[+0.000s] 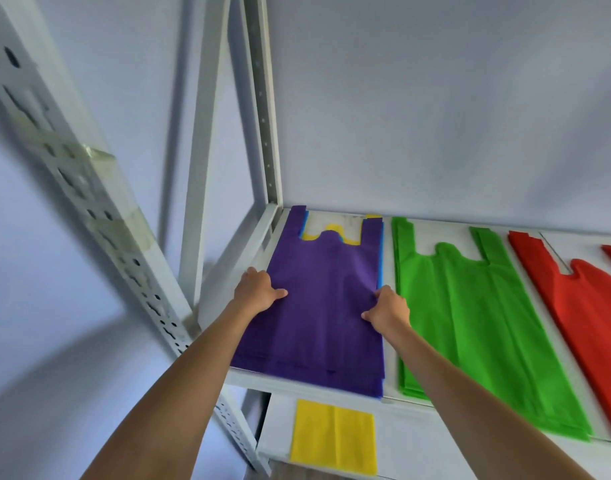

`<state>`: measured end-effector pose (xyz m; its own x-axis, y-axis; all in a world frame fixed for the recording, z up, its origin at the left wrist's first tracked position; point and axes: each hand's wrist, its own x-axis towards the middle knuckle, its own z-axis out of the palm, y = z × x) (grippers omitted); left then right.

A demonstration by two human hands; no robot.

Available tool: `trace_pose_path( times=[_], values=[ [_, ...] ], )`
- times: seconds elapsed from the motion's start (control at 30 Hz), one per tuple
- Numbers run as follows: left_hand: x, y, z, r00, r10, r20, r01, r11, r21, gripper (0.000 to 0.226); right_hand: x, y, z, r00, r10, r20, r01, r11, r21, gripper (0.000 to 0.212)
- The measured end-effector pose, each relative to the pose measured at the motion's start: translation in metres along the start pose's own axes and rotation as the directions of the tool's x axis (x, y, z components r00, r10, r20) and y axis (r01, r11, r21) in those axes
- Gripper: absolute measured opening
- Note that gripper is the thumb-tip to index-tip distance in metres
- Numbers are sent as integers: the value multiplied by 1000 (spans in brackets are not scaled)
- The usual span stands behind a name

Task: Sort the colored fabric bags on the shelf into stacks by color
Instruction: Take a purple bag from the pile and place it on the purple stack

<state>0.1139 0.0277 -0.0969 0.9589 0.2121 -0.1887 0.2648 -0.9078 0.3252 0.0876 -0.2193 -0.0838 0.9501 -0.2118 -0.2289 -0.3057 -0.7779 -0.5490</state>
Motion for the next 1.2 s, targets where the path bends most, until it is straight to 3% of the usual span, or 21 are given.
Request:
trace_pose_path(
  times=[0.07,0.13,0.27,0.4,0.53,0.67,0.73,0.8,0.87,0.97,1.1,1.17,1.2],
  values=[
    [0,-1,0,1000,-2,-18,2,1000,-25,59,-2,-3,5,999,36,3,-36,991,129,57],
    [-1,0,0,1000,6,-23,-8,999,-44,59,-3,-5,8,998,66,3,-66,986,151,58],
    [-2,6,1,999,41,-34,-43,998,-35,42,-5,-11,11,999,27,27,-26,999,-31,52],
    [-6,14,5,984,126,-122,-116,989,90,34,-10,-13,18,999,-13,-39,5,977,-213,48],
    [-13,18,11,962,196,-190,-164,971,174,25,-18,-7,28,978,-183,-96,138,923,-360,33],
    [-23,20,13,933,259,-251,-201,951,235,26,-23,-3,34,942,-314,-120,227,857,-464,33],
    [-25,22,12,932,253,-261,-205,959,198,28,-23,-3,36,939,-329,-105,252,860,-443,33],
    [-24,24,9,955,160,-249,-161,987,15,34,-23,-3,37,951,-281,-126,215,899,-382,31],
    [-22,28,4,980,-2,-199,-59,953,-297,39,-22,-2,38,957,-243,-158,178,922,-343,29],
    [-15,34,-7,985,-171,17,140,739,-659,47,-20,-1,36,959,-236,-154,179,932,-314,28],
    [-9,35,-30,896,-159,414,434,509,-744,51,-17,-1,32,952,-251,-175,204,946,-251,27],
    [-8,33,-35,864,-108,492,472,518,-714,52,-17,-1,32,963,-213,-166,200,975,-93,36],
    [-7,31,-35,861,-97,499,459,572,-680,54,-17,-2,30,974,-160,-160,167,985,31,41]
  ],
)
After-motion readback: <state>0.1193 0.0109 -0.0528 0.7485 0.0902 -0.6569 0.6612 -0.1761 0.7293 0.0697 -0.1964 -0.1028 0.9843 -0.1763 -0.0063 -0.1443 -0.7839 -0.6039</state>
